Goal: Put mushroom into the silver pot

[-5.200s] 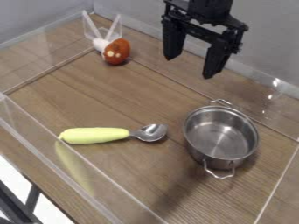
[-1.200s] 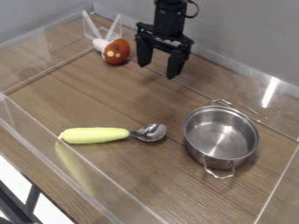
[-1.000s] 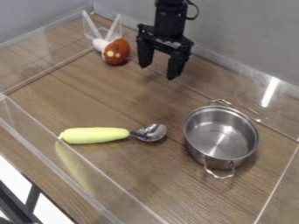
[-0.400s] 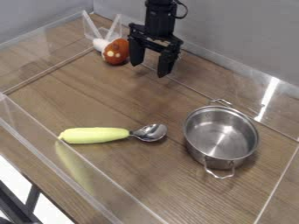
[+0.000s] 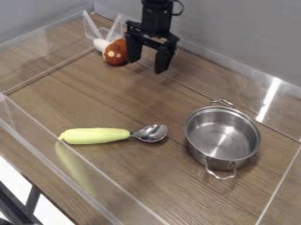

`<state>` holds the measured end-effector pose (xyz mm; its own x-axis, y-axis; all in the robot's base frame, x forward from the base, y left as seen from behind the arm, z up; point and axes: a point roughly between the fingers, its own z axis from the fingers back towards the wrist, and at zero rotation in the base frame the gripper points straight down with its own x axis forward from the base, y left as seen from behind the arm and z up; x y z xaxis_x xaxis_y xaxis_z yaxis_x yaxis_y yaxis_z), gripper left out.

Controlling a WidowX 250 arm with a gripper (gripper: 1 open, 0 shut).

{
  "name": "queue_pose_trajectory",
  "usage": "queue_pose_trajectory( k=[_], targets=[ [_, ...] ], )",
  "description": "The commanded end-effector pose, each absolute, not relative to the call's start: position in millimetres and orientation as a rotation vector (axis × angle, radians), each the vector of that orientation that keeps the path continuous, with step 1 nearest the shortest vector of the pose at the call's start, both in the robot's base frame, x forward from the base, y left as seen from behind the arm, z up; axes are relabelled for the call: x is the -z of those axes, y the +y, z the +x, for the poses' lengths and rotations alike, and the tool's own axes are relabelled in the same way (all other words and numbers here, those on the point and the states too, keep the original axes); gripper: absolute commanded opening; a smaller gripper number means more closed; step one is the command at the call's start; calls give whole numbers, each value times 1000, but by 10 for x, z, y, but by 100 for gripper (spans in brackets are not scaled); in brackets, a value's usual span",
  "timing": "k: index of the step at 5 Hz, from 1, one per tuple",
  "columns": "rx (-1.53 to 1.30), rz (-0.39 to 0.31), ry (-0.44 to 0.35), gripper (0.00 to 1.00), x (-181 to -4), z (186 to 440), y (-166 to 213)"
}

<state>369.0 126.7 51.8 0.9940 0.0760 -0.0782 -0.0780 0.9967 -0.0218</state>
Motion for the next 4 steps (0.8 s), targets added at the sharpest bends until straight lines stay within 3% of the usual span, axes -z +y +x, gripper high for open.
queue_pose_trajectory(
  k=[1,4],
  targets=[
    [-94,0,23,100,-679,3750,1422],
    [-108,4,9,100,-698,3766,1551]
  ],
)
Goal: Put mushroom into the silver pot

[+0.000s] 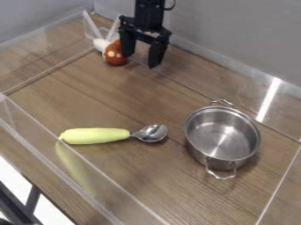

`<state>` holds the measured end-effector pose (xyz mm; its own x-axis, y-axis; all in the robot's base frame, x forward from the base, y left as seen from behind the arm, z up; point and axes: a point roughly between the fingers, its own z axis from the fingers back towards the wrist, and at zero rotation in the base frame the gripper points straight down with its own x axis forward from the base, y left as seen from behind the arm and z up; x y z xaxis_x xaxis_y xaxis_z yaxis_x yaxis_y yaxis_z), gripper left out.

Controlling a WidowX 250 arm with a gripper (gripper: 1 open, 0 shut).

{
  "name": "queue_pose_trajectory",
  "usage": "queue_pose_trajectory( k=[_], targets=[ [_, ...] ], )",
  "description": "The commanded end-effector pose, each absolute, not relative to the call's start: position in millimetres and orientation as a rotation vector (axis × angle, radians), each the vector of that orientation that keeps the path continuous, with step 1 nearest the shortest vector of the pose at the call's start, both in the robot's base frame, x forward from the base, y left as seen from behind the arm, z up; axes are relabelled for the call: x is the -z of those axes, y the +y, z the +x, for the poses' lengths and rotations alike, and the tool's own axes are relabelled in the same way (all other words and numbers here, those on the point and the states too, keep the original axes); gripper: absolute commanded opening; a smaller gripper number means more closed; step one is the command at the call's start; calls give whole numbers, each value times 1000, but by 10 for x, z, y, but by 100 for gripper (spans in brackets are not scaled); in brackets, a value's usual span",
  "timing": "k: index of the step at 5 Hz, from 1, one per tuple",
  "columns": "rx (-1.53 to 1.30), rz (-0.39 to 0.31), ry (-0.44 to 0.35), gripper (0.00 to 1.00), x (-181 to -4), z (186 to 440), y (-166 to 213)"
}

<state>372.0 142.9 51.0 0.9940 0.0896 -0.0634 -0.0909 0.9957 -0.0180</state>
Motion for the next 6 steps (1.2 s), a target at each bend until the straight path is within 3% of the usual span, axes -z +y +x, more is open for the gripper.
queue_pose_trajectory(
  k=[1,6],
  targets=[
    [-112,5,5,100,-714,3765,1589],
    [-131,9,-23,100,-797,3782,1842]
  ],
)
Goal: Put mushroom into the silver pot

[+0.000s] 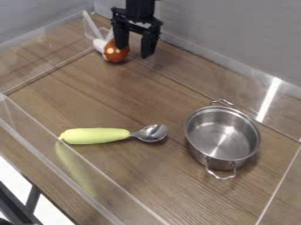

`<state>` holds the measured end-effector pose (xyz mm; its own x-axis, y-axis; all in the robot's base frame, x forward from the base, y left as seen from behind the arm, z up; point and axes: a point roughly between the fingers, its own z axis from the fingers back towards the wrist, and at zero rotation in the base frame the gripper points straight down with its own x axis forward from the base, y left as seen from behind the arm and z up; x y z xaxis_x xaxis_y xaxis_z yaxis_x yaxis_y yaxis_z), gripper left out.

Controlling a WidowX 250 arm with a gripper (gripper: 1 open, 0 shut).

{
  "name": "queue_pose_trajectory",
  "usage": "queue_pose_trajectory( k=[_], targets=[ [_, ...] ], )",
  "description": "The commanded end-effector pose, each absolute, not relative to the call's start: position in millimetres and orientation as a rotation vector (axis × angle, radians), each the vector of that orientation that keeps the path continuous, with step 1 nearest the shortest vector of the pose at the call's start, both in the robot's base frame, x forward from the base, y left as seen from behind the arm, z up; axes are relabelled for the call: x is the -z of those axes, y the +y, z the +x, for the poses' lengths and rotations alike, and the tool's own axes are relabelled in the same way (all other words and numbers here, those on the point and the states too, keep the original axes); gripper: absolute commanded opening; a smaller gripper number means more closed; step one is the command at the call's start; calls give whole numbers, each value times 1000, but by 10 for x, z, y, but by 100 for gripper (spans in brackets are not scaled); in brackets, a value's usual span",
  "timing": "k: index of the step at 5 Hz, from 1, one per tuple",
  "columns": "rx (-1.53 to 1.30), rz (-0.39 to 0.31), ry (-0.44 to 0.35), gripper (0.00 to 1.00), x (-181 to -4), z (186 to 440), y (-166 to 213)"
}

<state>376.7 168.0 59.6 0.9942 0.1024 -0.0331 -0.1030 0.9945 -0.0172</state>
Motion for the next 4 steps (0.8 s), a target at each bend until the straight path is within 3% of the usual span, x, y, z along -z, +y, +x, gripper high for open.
queue_pose_trajectory(
  k=[1,4],
  targets=[
    [-134,12,-31,100,-832,3779,1905],
    [-140,23,-39,100,-870,3793,1974]
  ],
)
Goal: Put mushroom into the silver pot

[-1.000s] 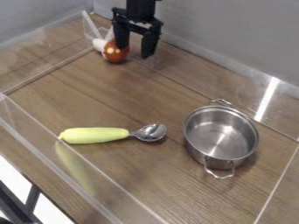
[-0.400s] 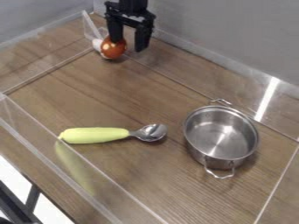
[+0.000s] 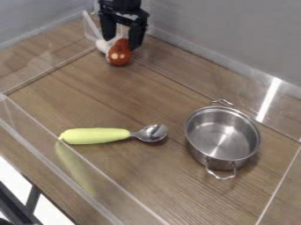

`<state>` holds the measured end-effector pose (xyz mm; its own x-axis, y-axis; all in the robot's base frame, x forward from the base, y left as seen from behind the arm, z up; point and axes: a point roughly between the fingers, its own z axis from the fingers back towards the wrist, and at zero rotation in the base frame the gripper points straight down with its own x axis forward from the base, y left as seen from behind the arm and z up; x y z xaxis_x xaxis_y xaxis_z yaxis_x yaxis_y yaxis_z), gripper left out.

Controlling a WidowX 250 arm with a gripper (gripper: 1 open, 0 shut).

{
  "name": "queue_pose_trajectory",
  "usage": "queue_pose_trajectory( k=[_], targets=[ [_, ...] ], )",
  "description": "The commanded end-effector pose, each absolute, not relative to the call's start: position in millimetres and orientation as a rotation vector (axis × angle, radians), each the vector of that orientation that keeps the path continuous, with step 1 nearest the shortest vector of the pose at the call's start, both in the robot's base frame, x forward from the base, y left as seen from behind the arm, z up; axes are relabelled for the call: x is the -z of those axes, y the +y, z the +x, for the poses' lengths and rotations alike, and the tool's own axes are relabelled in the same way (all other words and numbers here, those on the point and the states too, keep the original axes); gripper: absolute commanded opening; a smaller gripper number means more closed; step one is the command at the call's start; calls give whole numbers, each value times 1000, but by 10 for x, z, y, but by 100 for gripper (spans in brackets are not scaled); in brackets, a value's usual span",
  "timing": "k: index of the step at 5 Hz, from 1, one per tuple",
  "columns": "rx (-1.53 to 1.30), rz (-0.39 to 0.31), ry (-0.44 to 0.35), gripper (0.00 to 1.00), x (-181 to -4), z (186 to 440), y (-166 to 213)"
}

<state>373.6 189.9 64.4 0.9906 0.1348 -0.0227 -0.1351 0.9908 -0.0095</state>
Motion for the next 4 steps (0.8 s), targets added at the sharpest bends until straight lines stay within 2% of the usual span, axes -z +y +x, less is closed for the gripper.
queue_pose_trajectory(
  k=[1,4],
  targets=[
    [-136,21,-30,100,-786,3809,1903],
    [-127,13,-5,100,-528,3846,1837]
  ],
)
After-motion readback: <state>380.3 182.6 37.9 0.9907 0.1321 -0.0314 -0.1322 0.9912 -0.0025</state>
